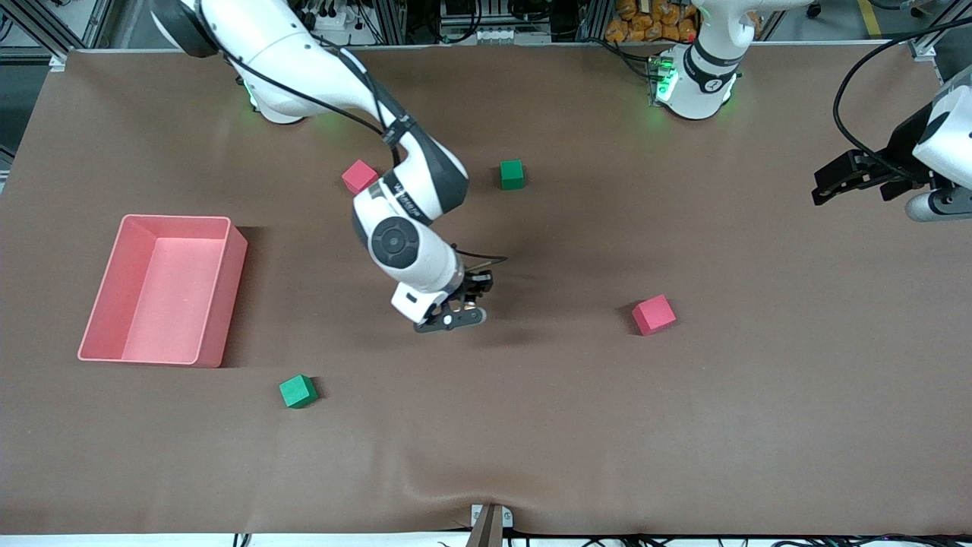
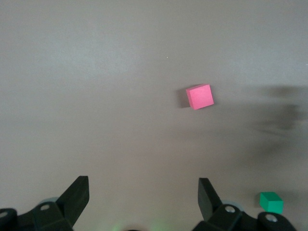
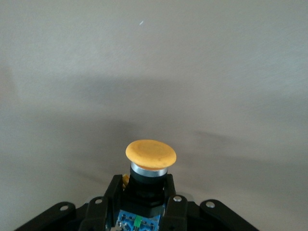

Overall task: Place and upright button with both arms
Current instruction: 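Carry the button to the middle of the table with the right gripper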

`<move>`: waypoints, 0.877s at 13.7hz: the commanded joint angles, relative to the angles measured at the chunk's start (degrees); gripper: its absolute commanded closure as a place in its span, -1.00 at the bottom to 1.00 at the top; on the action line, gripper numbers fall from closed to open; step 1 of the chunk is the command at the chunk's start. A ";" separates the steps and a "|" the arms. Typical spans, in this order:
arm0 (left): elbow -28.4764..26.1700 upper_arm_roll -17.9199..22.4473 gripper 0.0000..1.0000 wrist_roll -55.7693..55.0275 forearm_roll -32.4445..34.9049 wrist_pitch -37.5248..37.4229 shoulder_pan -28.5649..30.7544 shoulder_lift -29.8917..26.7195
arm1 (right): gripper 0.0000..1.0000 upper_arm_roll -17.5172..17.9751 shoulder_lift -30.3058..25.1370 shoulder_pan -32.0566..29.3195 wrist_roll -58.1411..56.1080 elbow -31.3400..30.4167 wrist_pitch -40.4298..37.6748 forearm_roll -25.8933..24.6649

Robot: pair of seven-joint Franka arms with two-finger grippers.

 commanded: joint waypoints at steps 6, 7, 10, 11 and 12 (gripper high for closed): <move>0.85 -0.67 -1.00 -0.15 -1.24 -0.23 -0.59 1.64 | 1.00 -1.02 8.24 4.22 2.37 4.74 4.17 0.95; 0.85 -0.85 -1.00 -0.15 -1.33 -0.23 -0.68 1.73 | 1.00 -1.11 9.04 4.31 2.37 5.63 4.17 0.86; 0.85 -0.94 -1.00 -0.23 -3.16 -0.23 -1.56 3.57 | 1.00 -1.81 9.48 4.23 2.20 5.81 4.17 0.33; 0.85 -1.02 -1.00 -0.58 -4.13 -0.23 -1.65 4.45 | 1.00 -1.90 9.49 4.23 2.11 5.90 4.17 0.24; 0.85 -1.20 -1.00 -1.46 -4.40 -0.23 -1.91 5.24 | 0.71 -1.99 9.66 4.23 2.11 5.99 4.17 0.24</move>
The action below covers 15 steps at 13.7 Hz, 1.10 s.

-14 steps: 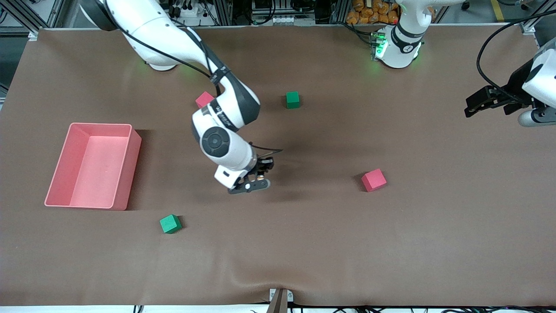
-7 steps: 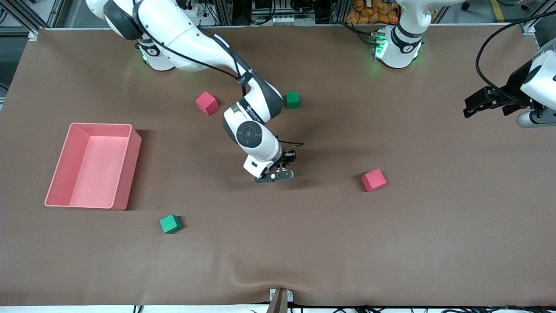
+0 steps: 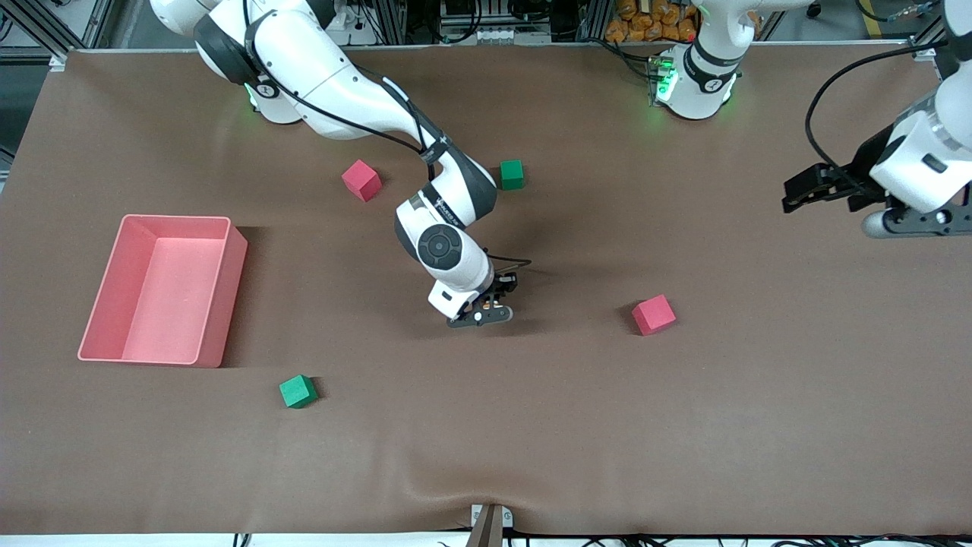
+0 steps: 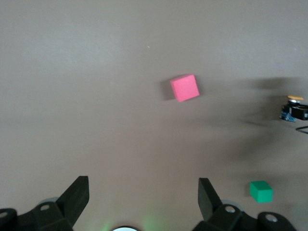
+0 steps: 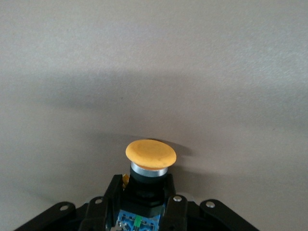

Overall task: Place and upright button with both arms
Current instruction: 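Carry the button to the middle of the table with the right gripper, then set the button down and open the right gripper while the left gripper approaches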

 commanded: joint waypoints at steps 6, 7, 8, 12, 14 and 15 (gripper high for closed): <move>0.92 -0.75 -1.00 -9.03 -1.45 -0.23 -6.33 4.68 | -1.00 -0.98 1.06 0.70 0.46 2.54 -1.21 -2.97; 0.92 -0.75 -1.00 -9.56 -1.45 -0.23 -6.85 5.12 | -1.00 -0.89 0.71 0.70 0.46 2.54 -1.39 -2.97; 0.92 -0.75 -1.00 -10.18 -1.54 -0.23 -7.82 5.65 | -1.00 -0.98 0.01 0.70 0.54 2.54 -1.48 -2.88; 1.01 -0.84 -1.00 -11.77 -1.45 -0.32 -9.76 7.67 | -1.00 -2.28 -4.73 -0.62 0.63 2.37 -9.70 -2.97; 1.45 -0.75 -1.00 -11.94 -1.45 -0.41 -11.25 8.29 | -1.00 -5.53 -8.50 -0.53 0.11 2.37 -16.65 -3.23; 1.62 -0.75 -1.00 -11.94 -1.36 -0.49 -11.86 8.81 | -1.00 -6.94 -10.35 -0.62 -0.42 2.28 -19.64 -4.71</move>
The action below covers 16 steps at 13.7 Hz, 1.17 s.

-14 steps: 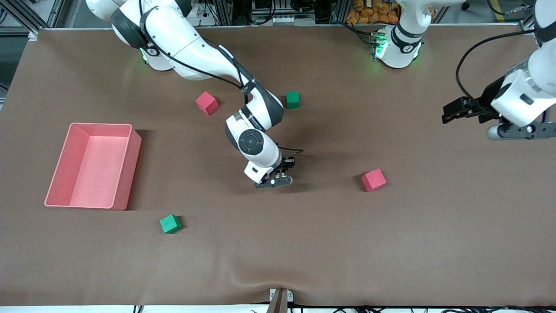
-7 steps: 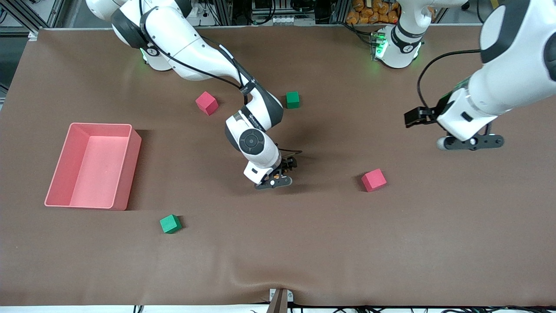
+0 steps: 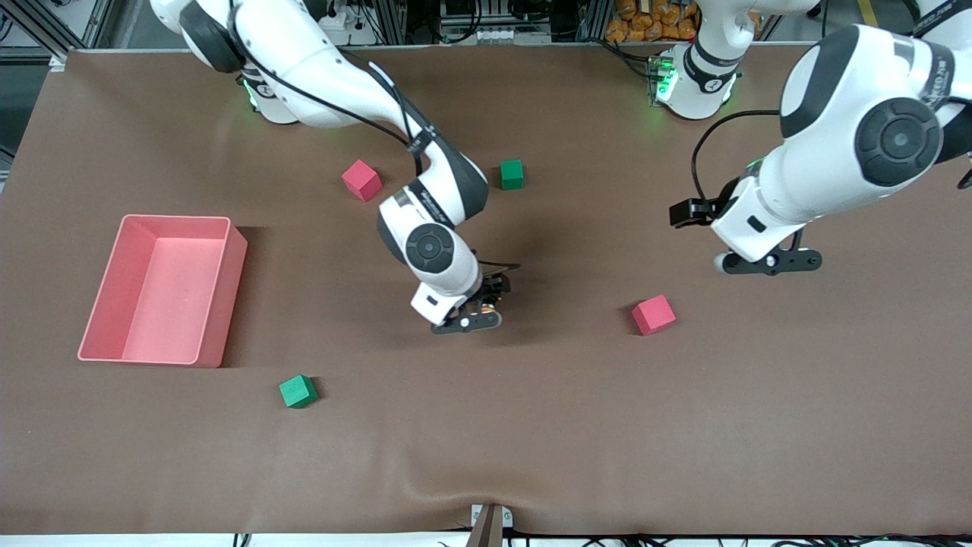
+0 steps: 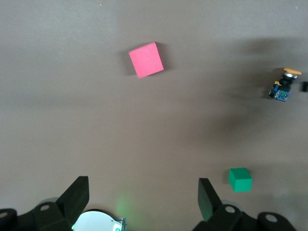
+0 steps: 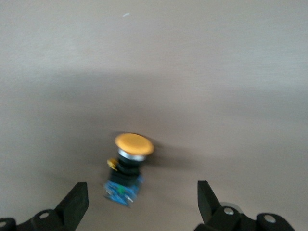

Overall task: Place and upright button with both arms
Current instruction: 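Set the button down and open the right gripper while the left gripper approaches, then retract the right arm while the left gripper reaches toward the button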

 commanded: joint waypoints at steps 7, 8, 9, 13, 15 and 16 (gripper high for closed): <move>11.75 0.91 -1.00 -1.08 0.01 -3.69 -8.54 12.88 | -1.00 -3.30 -21.09 -8.48 -9.61 -13.30 -15.88 -9.03; 13.43 1.01 -1.00 -1.08 0.01 -3.43 -9.16 14.73 | -1.00 -3.30 -23.73 -10.06 -11.19 -15.59 -15.97 -9.03; 15.44 1.09 -1.00 -1.16 0.01 -3.25 -9.86 16.84 | -1.00 -3.21 -26.02 -11.47 -12.25 -17.70 -16.05 -8.94; 18.36 2.32 -1.00 -1.08 -0.07 0.34 -13.29 22.13 | -1.00 -3.30 -34.28 -17.35 -16.46 -26.05 -16.23 -8.94; 18.89 2.41 -1.00 -1.34 -0.16 2.19 -14.87 23.45 | -1.00 -3.30 -37.10 -21.22 -19.54 -28.35 -16.32 -8.94; 18.89 2.50 -1.00 -3.17 -0.25 3.85 -15.75 23.63 | -1.00 -3.30 -37.98 -23.15 -20.77 -28.71 -16.75 -8.94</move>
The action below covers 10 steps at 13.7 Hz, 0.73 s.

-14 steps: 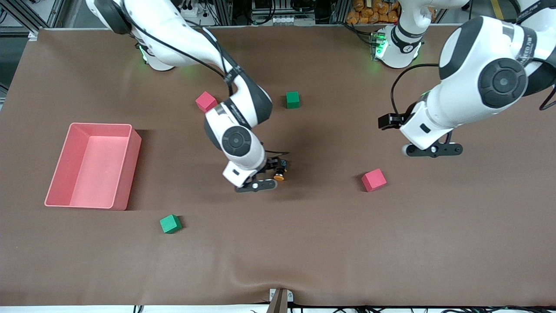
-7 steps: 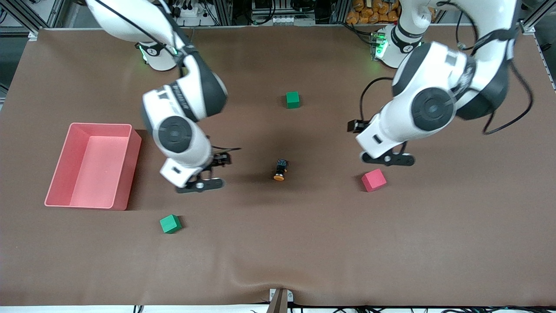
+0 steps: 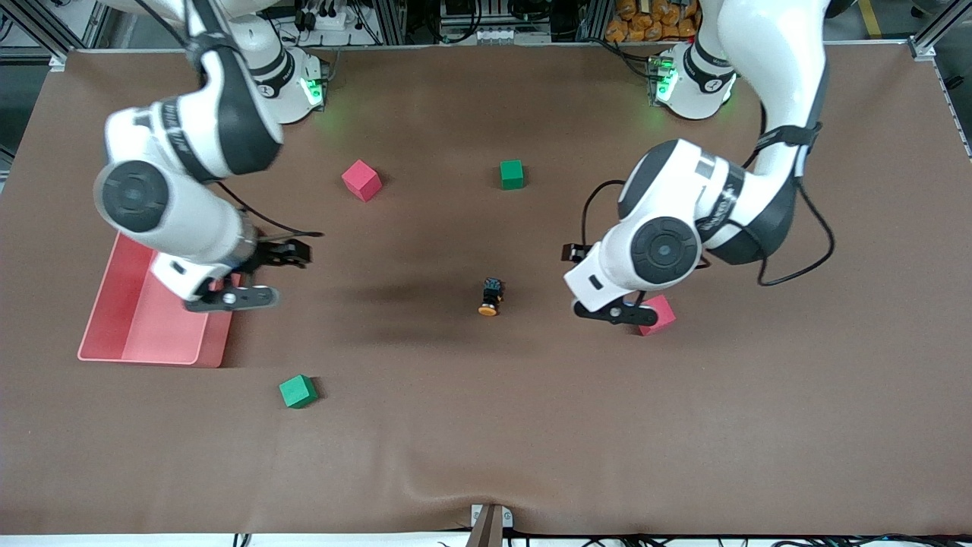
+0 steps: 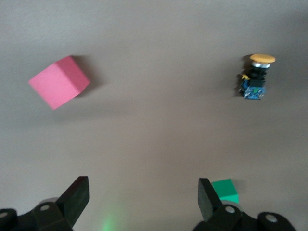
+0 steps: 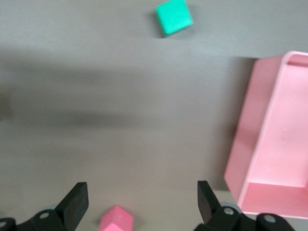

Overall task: Place and upright button with both arms
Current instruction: 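Retract the right arm while the left gripper reaches toward the button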

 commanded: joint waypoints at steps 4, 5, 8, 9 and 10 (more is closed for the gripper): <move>2.51 1.00 -1.00 -3.31 -0.51 7.68 -4.58 4.35 | -1.00 1.46 -8.14 -11.49 -10.80 -4.05 -1.28 -0.68; 2.51 1.00 -1.00 -3.40 -0.60 9.26 -5.19 5.06 | -1.00 1.46 -9.37 -12.63 -12.92 -3.96 -1.37 -0.86; 2.51 1.00 -1.00 -5.15 -0.78 13.04 -6.42 7.26 | -1.00 1.81 -11.67 -16.15 -13.56 0.84 -6.70 -0.86; 2.51 0.65 -1.00 -6.20 -1.21 14.89 -7.29 8.13 | -1.00 1.72 -11.41 -16.51 -13.47 5.31 -10.91 -0.86; 2.51 0.64 -1.00 -6.91 -1.22 16.64 -8.52 9.36 | -1.00 1.72 -11.32 -17.03 -13.56 8.40 -14.69 -0.95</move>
